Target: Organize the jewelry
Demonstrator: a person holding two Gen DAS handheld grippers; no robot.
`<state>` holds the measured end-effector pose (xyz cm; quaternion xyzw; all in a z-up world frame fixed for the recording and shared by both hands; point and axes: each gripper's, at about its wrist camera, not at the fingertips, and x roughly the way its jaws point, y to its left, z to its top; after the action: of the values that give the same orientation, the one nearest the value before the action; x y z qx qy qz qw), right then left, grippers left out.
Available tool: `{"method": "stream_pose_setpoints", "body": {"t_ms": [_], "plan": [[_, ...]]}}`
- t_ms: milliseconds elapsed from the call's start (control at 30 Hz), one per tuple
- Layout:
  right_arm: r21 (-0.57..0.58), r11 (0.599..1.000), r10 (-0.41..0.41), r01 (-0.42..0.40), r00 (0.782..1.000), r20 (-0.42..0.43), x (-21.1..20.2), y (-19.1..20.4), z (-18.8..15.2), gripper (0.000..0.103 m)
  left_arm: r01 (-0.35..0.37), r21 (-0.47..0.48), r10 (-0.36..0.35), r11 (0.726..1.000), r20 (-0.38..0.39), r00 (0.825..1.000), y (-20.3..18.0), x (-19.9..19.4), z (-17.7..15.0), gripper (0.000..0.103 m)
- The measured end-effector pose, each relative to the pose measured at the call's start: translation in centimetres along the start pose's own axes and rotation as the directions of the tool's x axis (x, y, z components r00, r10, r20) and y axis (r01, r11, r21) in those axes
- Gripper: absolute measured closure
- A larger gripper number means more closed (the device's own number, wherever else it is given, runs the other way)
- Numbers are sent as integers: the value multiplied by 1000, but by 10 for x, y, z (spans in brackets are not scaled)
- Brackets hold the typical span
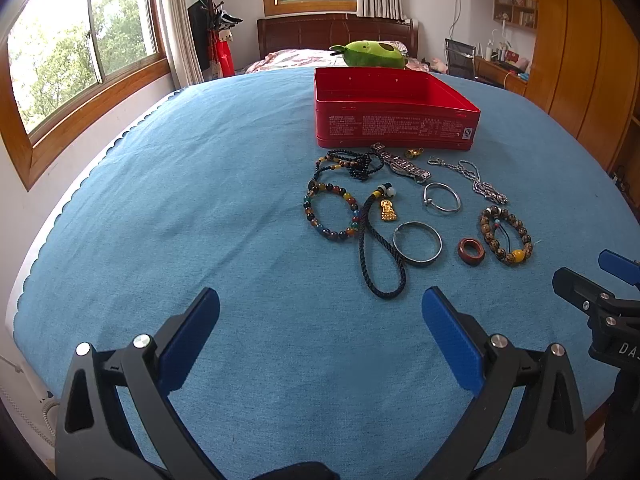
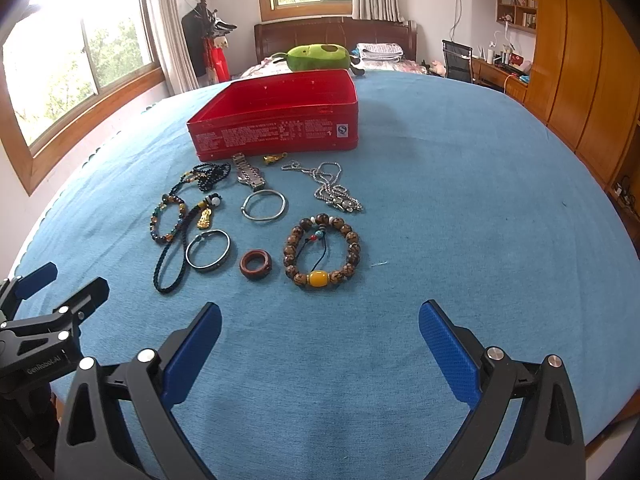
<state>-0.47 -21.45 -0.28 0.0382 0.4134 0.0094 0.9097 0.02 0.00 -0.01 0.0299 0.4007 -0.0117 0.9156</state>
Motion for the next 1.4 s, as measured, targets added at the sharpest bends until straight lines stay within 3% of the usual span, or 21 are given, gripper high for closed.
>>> {"method": "stream_pose_setpoints", "body": {"t_ms": [1400], "plan": [[0,1000,1,-1,1000,0,1,2,1,4,-3,1,3,1000,1,1000,0,0,0,3]]}}
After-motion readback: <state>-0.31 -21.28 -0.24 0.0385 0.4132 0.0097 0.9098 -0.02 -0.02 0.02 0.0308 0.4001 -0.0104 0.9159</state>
